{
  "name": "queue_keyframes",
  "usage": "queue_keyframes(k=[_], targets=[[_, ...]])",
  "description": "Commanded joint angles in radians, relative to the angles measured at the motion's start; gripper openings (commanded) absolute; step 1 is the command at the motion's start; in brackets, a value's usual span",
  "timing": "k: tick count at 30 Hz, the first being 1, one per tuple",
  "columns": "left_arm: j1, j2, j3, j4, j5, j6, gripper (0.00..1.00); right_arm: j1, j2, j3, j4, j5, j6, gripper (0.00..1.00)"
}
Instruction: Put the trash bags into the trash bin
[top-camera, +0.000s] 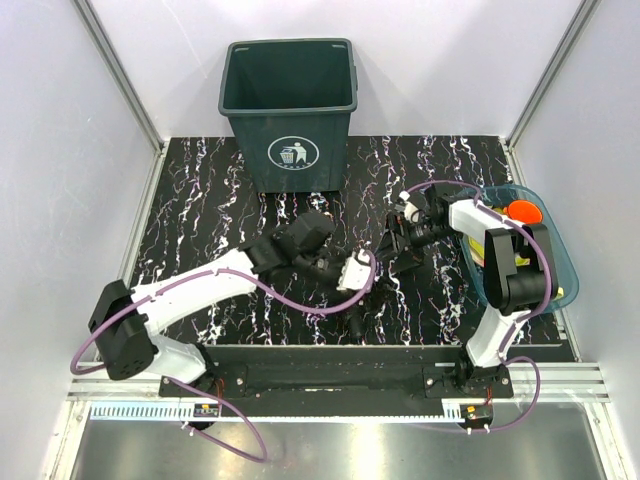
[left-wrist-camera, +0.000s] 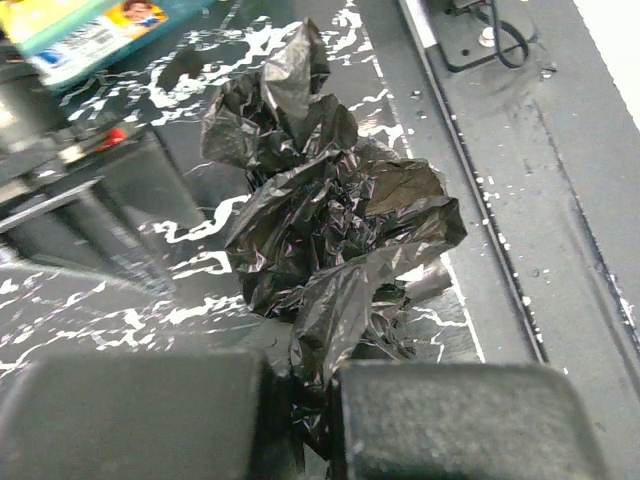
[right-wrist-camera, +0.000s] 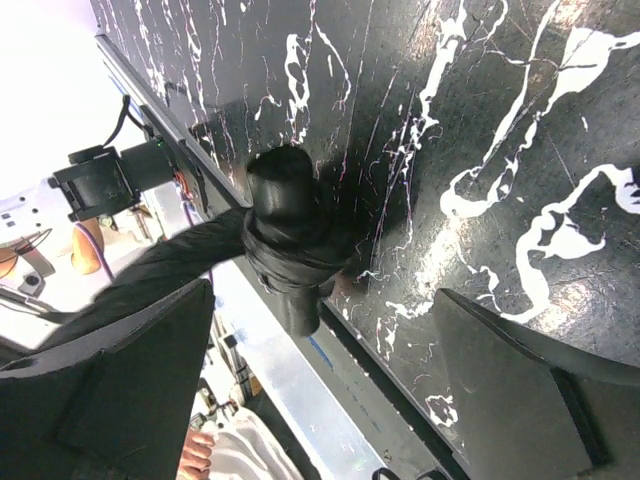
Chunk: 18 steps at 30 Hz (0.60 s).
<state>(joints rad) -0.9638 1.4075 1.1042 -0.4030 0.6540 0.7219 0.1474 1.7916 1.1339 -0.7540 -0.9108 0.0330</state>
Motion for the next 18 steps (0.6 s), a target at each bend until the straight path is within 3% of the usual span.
queue_keyframes(k=[1,9,18], targets=[[0.057,-0.062,0.107,-0.086,0.016,0.051,0.0,-0.002,0.005,0.044,-0.01,-0.037,-0.021,1.0],[0.082,-0.064,0.255,-0.103,-0.017,-0.005,0.0,-0.003,0.008,0.041,-0.056,-0.019,-0.065,1.0],[0.217,-0.056,0.361,-0.14,-0.06,-0.061,0.0,-0.003,-0.006,0.087,-0.132,0.085,-0.16,1.0]])
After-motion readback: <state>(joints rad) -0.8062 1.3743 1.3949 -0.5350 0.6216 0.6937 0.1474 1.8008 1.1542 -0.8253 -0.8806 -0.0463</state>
